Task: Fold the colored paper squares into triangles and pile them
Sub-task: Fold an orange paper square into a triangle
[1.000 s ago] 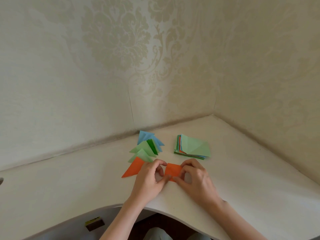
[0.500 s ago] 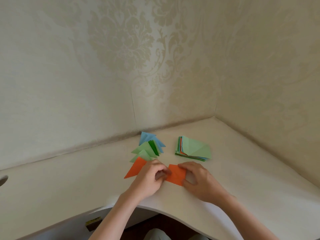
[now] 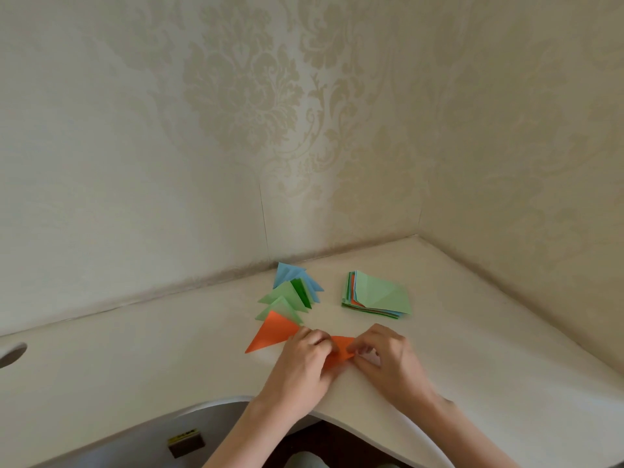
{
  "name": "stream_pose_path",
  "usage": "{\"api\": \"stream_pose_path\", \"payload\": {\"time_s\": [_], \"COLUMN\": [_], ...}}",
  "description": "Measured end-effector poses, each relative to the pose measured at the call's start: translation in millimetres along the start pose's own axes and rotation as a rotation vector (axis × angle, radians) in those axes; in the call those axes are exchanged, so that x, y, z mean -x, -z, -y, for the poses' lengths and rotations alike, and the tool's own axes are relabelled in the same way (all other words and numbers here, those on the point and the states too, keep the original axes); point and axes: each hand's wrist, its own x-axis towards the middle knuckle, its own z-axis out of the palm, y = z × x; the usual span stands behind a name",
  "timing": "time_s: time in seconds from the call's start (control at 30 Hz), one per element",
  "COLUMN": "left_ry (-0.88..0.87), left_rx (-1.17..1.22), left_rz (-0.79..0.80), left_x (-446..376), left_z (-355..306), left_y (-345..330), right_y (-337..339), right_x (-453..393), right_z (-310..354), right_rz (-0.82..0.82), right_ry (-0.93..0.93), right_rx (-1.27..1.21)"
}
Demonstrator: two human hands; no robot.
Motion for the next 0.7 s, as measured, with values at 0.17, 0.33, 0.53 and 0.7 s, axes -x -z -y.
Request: {"api": "stream_pose_path", "payload": {"time_s": [0.17,0.33,0.53,0.7], "left_ry": [0.011,0.178,0.330,0.355], "left_rx": [-0.003,0.060,0.103,0.060], "left_rz": [-0.100,-0.181,-0.185,-0.220], "left_x": [9.3,18.8,19.0,13.7], "left_z": [7.6,16.8,13.1,8.3], "left_y": [3.8,4.2,1.4,-2.3], "right_y": [-4.7,-11.8,-20.4,-27.5], "right_x": [-0.9,-2.8,-7.8,-10.5], "right_z": [-2.8,0.4,3.2,8.3], "right_rz": [-0.034,-0.022,0.000,-0.021], "right_ry": [-0.007,-0.024,-0.113,-0.185], "right_rx": [0.087,0.109,0.154,0.205]}}
